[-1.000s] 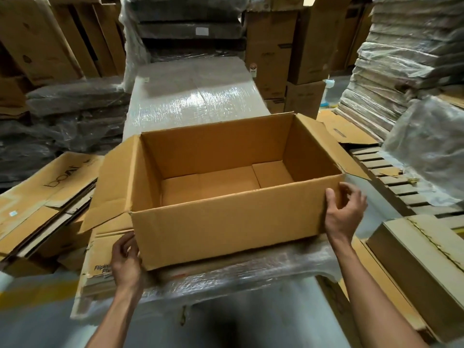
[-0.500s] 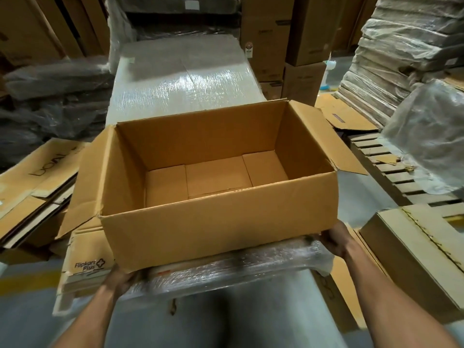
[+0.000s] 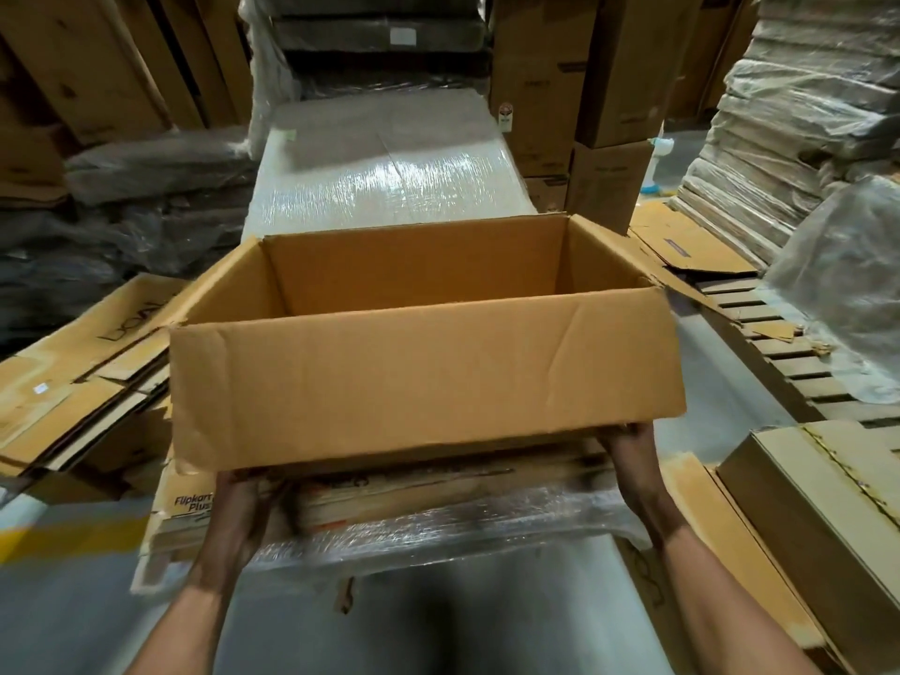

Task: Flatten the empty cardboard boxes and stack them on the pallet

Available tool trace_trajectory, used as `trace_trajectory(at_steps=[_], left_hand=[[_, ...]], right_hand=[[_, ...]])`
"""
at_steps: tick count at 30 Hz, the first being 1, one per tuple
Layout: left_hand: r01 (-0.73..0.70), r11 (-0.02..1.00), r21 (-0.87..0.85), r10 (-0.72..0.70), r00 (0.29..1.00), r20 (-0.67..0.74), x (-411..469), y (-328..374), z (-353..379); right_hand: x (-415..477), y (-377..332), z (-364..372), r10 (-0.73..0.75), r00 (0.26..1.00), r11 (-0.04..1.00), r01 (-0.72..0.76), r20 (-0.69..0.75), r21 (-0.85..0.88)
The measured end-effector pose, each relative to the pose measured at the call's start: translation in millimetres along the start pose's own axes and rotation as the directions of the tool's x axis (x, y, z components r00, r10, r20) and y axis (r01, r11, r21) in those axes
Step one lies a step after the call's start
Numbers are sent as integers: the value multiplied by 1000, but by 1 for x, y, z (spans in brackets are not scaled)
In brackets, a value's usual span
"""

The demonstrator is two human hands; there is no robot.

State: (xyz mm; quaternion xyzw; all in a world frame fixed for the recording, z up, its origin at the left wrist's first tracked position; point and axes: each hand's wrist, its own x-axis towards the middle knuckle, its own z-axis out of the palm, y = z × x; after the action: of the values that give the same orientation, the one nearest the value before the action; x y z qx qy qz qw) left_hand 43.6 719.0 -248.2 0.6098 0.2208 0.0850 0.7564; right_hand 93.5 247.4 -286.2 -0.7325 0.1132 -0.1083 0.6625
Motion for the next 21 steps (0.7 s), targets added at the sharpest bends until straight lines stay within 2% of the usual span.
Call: trace_trajectory(at_steps=[3,7,11,16,21], left_hand=[[-35,996,-86,27,995,-93,-6,12,-6],[-52,987,-149,30,989,-145,-7,44,-4],[-103,994,-40,96,984,-151,4,87,0],[-81,996,48,90,970,-225,19,133,5],[-44,983,179,68,989,-128,29,153,-14]], right_hand=[[-18,-47,12,-2,1000,991,1,5,131],[-21,-82,20,-19,999,993,15,31,114],[-6,-115,23,-56,997,997,54,46,49],[19,-164,31,-36,999,994,37,6,-107],[27,-192,31,-9,1000,987,13,25,-161]])
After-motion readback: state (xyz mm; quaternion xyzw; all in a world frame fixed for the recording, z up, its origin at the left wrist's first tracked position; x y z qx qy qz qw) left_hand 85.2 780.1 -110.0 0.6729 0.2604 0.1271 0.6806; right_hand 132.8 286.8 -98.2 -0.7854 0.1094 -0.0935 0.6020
